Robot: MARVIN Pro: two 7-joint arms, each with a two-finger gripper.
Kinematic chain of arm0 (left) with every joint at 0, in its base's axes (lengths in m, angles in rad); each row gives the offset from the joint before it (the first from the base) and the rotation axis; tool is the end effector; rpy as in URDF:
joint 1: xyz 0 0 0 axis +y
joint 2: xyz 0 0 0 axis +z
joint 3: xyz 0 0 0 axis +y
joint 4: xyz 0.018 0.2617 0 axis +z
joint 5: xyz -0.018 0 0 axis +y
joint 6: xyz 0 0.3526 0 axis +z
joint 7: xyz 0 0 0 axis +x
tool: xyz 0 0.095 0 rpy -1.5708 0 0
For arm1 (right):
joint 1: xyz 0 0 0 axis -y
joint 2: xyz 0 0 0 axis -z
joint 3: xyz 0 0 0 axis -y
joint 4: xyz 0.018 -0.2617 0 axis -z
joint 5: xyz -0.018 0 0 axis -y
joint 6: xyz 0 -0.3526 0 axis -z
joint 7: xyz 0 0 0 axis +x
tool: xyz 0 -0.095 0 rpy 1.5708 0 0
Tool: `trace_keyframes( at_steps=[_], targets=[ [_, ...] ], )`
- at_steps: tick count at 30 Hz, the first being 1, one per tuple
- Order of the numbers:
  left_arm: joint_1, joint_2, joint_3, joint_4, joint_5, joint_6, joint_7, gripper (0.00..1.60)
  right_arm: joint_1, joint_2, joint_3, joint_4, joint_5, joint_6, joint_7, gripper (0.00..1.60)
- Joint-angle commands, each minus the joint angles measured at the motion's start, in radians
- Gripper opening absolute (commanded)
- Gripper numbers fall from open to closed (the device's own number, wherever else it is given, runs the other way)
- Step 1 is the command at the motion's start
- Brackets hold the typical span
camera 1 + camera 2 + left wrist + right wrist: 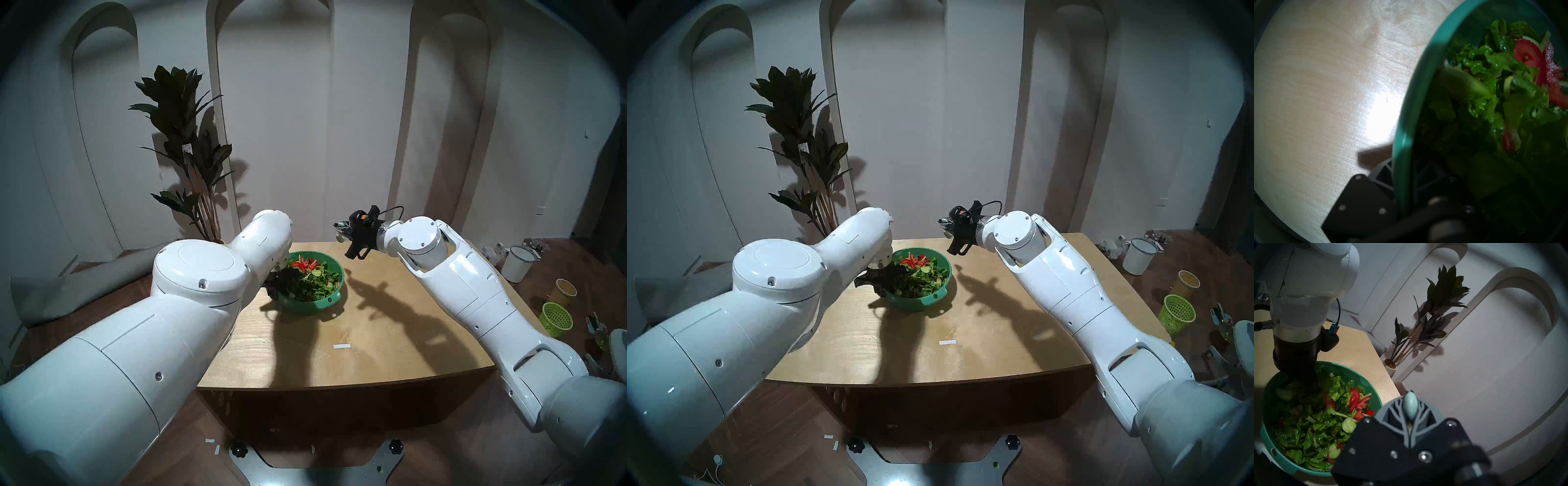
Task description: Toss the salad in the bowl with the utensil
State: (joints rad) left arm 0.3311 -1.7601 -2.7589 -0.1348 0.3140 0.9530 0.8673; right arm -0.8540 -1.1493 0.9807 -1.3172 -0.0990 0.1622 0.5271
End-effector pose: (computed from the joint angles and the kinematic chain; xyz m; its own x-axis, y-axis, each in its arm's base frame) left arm 0.5937 -0.0669 -0.2761 0.9113 0.3935 0.1211 0.3972 -0.9177 -0.0074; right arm 0.5666 0.0869 -0.1471 -0.2522 0.6508 0.7161 0.6161 -0.4627 0.6375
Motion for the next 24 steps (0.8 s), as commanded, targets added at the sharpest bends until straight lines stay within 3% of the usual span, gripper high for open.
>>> trace_keyframes(
  at_steps=[1, 24],
  targets=[
    [0.022, -0.011, -0.003, 0.017, -0.001, 0.007, 0.003, 0.00, 0.075, -0.041, -0.027, 0.024, -0.037, -0.043, -0.005, 0.00],
    [0.020, -0.005, -0.022, 0.018, 0.015, 0.007, 0.003, 0.00, 0.187, -0.132, -0.191, 0.240, -0.194, -0.157, -0.016, 0.00]
  ],
)
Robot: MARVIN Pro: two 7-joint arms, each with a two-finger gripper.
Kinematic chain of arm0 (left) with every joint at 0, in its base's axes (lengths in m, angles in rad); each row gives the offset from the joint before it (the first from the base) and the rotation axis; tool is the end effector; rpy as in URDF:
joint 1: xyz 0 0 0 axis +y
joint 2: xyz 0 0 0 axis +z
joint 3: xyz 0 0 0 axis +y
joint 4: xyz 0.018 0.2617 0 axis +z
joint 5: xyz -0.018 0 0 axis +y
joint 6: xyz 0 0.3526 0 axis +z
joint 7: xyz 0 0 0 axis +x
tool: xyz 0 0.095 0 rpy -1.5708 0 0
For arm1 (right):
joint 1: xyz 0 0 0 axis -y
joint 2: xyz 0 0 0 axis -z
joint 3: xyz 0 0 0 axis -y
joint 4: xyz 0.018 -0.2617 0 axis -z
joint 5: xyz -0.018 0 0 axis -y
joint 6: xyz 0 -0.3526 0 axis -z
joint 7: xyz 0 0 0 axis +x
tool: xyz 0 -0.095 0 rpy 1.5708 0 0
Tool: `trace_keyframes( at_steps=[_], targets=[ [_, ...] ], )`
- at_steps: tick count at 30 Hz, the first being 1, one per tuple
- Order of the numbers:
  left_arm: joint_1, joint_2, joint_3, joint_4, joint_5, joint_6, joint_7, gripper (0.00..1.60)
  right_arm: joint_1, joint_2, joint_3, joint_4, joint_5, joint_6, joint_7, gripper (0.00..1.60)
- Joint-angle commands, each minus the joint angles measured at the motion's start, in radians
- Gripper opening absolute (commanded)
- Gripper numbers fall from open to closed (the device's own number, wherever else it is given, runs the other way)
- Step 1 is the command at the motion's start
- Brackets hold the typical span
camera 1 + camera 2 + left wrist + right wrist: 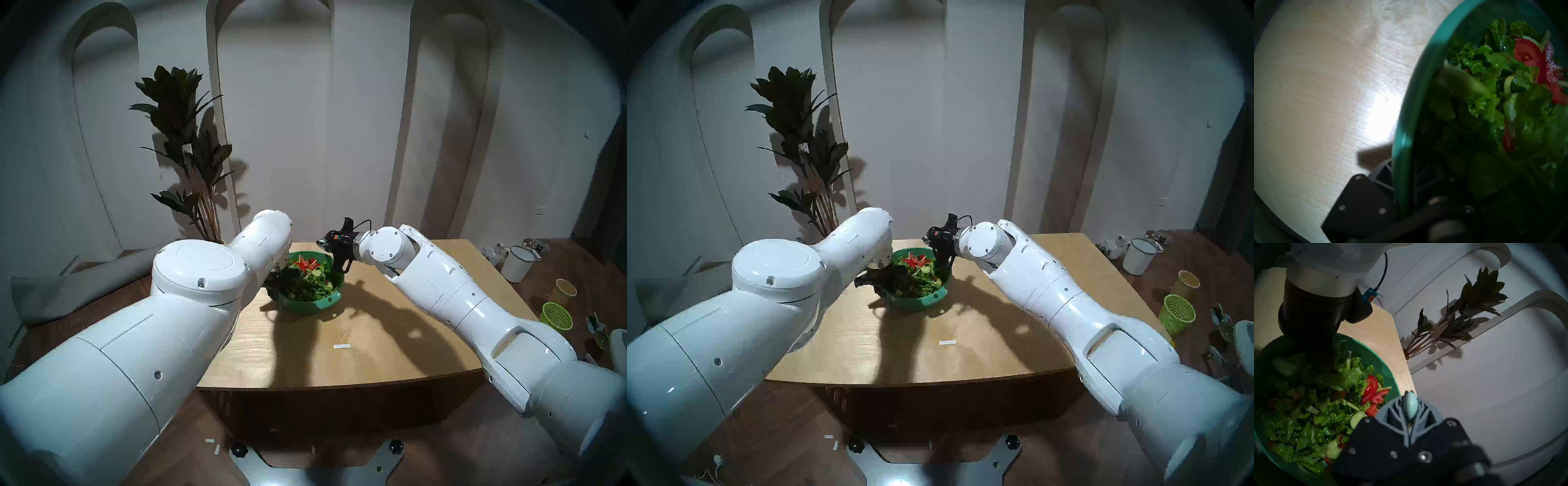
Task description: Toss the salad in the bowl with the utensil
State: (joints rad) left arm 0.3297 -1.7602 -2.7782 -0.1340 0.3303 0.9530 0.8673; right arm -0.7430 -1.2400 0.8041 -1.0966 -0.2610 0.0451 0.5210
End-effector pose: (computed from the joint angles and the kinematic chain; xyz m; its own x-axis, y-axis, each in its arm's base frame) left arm 0.5936 -0.0671 -0.2762 0.9112 0.3946 0.1187 0.3980 -0.9174 -0.0057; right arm 0.5827 0.1268 -0.1965 -0.3463 0.7633 0.5454 0.6328 -0.2392 0.7365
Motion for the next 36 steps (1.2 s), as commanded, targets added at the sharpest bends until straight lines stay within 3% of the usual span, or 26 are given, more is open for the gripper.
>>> trace_keyframes(
  at_steps=[1, 12, 24, 28, 32, 36],
  targets=[
    [0.022, -0.005, -0.004, 0.017, -0.001, 0.007, 0.003, 0.00, 0.083, -0.046, -0.021, 0.027, -0.038, -0.045, -0.011, 0.00],
    [0.020, 0.015, -0.022, 0.018, 0.001, 0.007, 0.001, 0.00, 0.178, -0.078, -0.079, 0.104, -0.119, -0.116, -0.011, 0.00],
    [0.027, 0.048, -0.053, 0.024, -0.008, 0.007, -0.003, 0.00, 0.259, -0.118, -0.120, 0.122, -0.185, -0.195, -0.022, 0.00],
    [0.034, 0.038, -0.064, 0.026, -0.010, 0.007, 0.001, 0.00, 0.260, -0.133, -0.085, 0.123, -0.160, -0.222, -0.067, 0.00],
    [0.030, 0.004, -0.062, 0.026, -0.003, 0.007, 0.012, 0.00, 0.200, -0.144, 0.002, 0.131, -0.068, -0.194, -0.120, 0.00],
    [0.025, 0.001, -0.063, 0.025, -0.001, 0.007, 0.012, 0.00, 0.149, -0.106, 0.067, 0.158, 0.006, -0.163, -0.146, 0.00]
  ],
)
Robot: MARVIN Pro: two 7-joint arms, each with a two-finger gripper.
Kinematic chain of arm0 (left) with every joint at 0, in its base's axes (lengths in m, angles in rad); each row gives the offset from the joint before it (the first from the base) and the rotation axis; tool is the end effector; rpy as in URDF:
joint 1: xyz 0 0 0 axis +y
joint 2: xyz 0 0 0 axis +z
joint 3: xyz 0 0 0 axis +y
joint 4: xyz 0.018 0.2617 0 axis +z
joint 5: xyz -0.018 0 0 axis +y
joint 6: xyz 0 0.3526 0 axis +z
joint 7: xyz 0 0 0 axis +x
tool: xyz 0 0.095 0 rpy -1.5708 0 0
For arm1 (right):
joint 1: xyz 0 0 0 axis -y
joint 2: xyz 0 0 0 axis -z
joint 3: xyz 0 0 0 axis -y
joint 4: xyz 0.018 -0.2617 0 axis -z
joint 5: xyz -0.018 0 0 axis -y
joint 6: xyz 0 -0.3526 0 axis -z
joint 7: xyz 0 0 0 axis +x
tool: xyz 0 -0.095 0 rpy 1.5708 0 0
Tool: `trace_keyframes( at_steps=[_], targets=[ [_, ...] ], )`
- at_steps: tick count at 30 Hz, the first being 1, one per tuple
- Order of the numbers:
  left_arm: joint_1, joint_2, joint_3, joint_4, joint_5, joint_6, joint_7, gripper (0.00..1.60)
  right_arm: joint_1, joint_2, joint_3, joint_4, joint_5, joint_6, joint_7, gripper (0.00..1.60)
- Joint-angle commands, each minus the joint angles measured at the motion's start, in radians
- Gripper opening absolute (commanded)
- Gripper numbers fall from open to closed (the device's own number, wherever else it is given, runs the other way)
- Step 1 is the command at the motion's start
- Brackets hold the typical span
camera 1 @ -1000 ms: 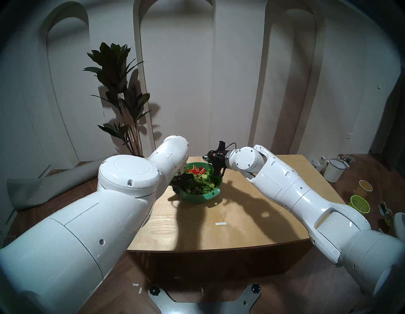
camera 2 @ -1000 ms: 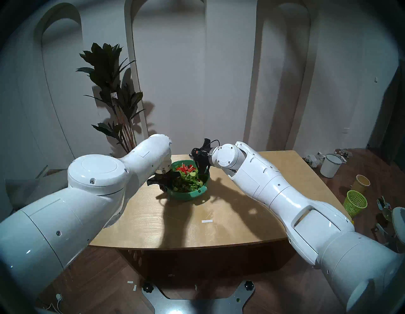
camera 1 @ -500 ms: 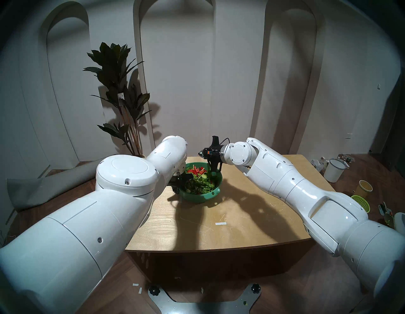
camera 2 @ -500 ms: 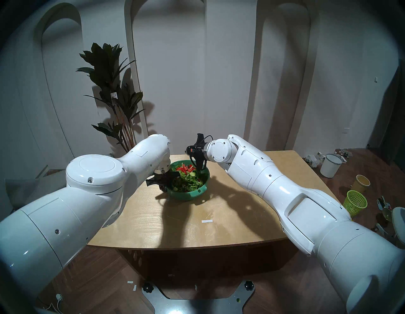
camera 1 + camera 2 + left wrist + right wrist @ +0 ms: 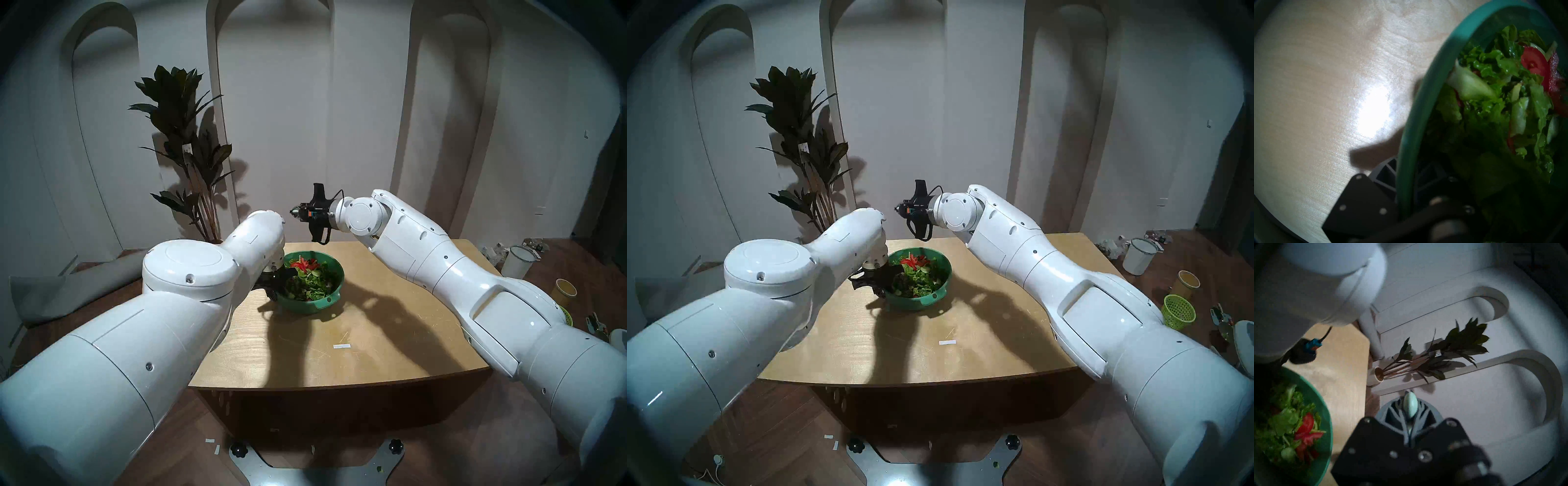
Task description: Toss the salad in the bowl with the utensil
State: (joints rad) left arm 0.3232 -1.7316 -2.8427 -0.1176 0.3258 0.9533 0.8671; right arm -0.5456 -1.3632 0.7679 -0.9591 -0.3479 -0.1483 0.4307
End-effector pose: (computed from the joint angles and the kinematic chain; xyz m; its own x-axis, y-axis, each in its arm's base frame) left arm 0.5937 -0.0595 -0.2775 0.8984 0.4309 0.0847 0.4287 -0.9024 0.0443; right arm 0.6102 0.1764 -0.1086 -0.5911 0.6943 0.4106 0.4232 -0.1665 0.8906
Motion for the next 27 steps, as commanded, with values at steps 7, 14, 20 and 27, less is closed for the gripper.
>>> trace_keyframes(
  at_steps=[7, 14, 20, 27],
  targets=[
    [0.035, -0.034, 0.001, 0.008, 0.017, 0.007, 0.017, 0.00, -0.147, 0.023, 0.186, 0.038, 0.211, 0.049, -0.095, 0.00],
    [0.038, -0.035, -0.003, 0.007, 0.029, 0.007, 0.019, 0.00, -0.189, -0.035, 0.233, -0.023, 0.310, 0.025, -0.098, 0.00],
    [0.038, 0.000, -0.020, 0.006, 0.025, 0.007, 0.007, 0.00, -0.168, -0.049, 0.236, -0.088, 0.333, 0.009, -0.084, 0.00],
    [0.039, -0.024, -0.026, 0.007, 0.034, 0.007, 0.017, 0.00, -0.158, -0.009, 0.191, -0.173, 0.305, 0.001, -0.015, 0.00]
  ],
)
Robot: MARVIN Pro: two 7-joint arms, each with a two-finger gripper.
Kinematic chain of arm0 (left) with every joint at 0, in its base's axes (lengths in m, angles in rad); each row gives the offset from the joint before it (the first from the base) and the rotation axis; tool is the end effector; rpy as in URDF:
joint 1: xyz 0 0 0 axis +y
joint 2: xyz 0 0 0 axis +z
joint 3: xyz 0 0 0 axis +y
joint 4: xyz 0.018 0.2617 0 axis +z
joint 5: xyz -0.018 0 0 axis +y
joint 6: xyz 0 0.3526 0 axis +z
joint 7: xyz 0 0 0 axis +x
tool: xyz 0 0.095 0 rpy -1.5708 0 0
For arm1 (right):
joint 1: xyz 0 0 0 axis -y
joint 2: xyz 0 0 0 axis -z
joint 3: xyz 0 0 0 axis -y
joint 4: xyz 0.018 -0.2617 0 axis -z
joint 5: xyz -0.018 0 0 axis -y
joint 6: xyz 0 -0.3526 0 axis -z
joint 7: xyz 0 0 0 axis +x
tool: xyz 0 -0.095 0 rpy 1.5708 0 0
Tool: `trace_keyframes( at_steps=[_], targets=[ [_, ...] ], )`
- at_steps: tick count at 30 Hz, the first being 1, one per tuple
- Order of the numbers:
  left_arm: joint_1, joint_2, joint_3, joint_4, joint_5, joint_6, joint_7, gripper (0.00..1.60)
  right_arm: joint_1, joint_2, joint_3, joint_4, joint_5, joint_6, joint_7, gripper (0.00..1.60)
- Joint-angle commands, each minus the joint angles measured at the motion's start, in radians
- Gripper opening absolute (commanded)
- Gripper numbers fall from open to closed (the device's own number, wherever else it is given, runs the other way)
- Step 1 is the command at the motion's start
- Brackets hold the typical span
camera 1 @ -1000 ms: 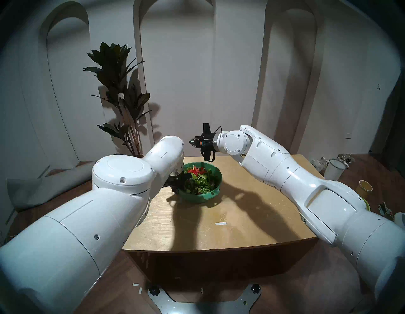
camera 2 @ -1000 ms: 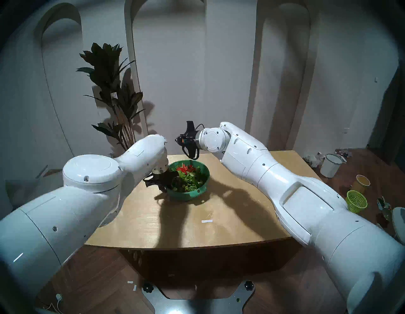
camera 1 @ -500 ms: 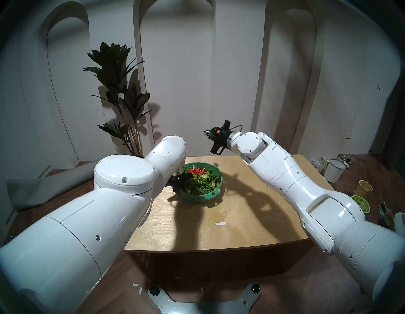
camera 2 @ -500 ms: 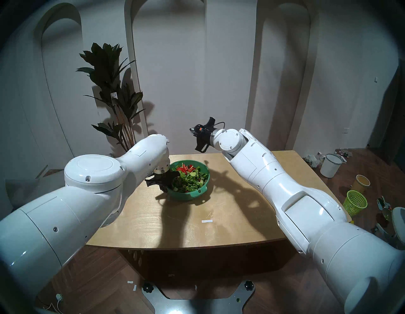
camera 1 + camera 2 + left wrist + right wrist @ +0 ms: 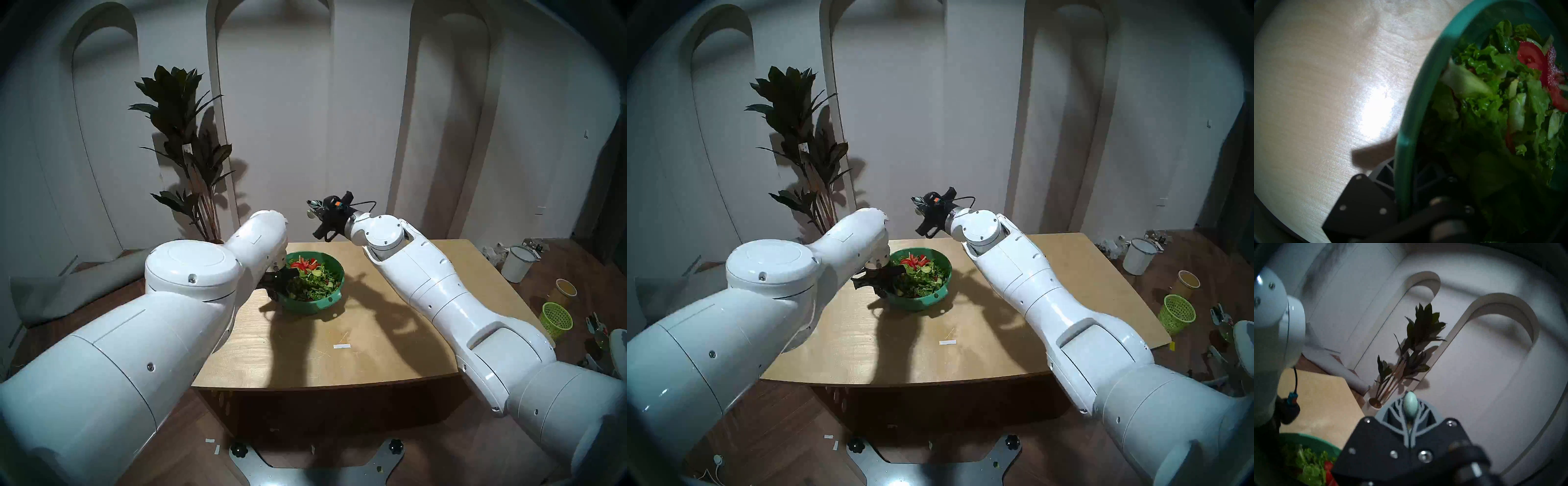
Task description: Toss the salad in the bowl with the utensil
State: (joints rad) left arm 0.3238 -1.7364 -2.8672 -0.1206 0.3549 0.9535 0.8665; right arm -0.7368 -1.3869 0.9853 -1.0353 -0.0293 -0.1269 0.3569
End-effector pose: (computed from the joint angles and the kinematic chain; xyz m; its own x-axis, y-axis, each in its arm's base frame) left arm 0.5930 -0.0608 -0.2785 0.8997 0.4283 0.0843 0.4264 -0.9037 0.0401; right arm 0.6002 0.1509 -0.1270 -0.4233 0.4073 0.8093 0.5380 -0.6056 0.5863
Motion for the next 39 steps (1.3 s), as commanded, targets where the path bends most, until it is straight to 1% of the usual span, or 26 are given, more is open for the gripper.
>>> trace_keyframes(
  at_steps=[1, 2, 3, 7, 10, 15, 17, 20, 24, 28, 33, 39],
  targets=[
    [0.037, -0.028, 0.000, 0.010, 0.008, 0.006, 0.021, 0.00, 0.034, 0.024, -0.028, -0.108, -0.016, -0.019, 0.069, 0.00],
    [0.035, -0.033, 0.001, 0.010, 0.010, 0.006, 0.022, 0.00, 0.046, 0.045, -0.043, -0.116, -0.032, -0.021, 0.096, 0.00],
    [0.035, -0.033, 0.000, 0.010, 0.010, 0.006, 0.022, 0.00, 0.051, 0.058, -0.044, -0.120, -0.032, -0.016, 0.112, 0.00],
    [0.034, -0.034, -0.001, 0.010, 0.017, 0.006, 0.020, 0.00, 0.082, 0.123, -0.066, -0.141, -0.073, -0.013, 0.179, 0.00],
    [0.034, -0.034, -0.002, 0.009, 0.023, 0.006, 0.019, 0.00, 0.109, 0.161, -0.071, -0.154, -0.098, -0.009, 0.226, 0.00],
    [0.034, -0.036, -0.004, 0.009, 0.031, 0.006, 0.019, 0.00, 0.150, 0.203, -0.069, -0.183, -0.127, -0.012, 0.295, 0.00],
    [0.035, -0.038, -0.006, 0.009, 0.036, 0.006, 0.020, 0.00, 0.159, 0.213, -0.073, -0.202, -0.136, -0.015, 0.332, 0.00],
    [0.036, -0.039, -0.007, 0.009, 0.041, 0.006, 0.022, 0.00, 0.151, 0.222, -0.087, -0.231, -0.138, -0.017, 0.387, 0.00],
    [0.037, -0.041, -0.011, 0.008, 0.049, 0.006, 0.025, 0.00, 0.122, 0.226, -0.099, -0.259, -0.124, -0.018, 0.447, 0.00],
    [0.038, -0.043, -0.013, 0.008, 0.056, 0.006, 0.027, 0.00, 0.091, 0.220, -0.110, -0.269, -0.105, -0.009, 0.483, 0.00],
    [0.038, -0.044, -0.013, 0.008, 0.063, 0.006, 0.028, 0.00, 0.070, 0.232, -0.114, -0.256, -0.087, 0.004, 0.510, 0.00],
    [0.038, -0.045, -0.013, 0.008, 0.071, 0.006, 0.027, 0.00, 0.076, 0.233, -0.101, -0.195, -0.090, 0.014, 0.496, 0.00]
  ],
)
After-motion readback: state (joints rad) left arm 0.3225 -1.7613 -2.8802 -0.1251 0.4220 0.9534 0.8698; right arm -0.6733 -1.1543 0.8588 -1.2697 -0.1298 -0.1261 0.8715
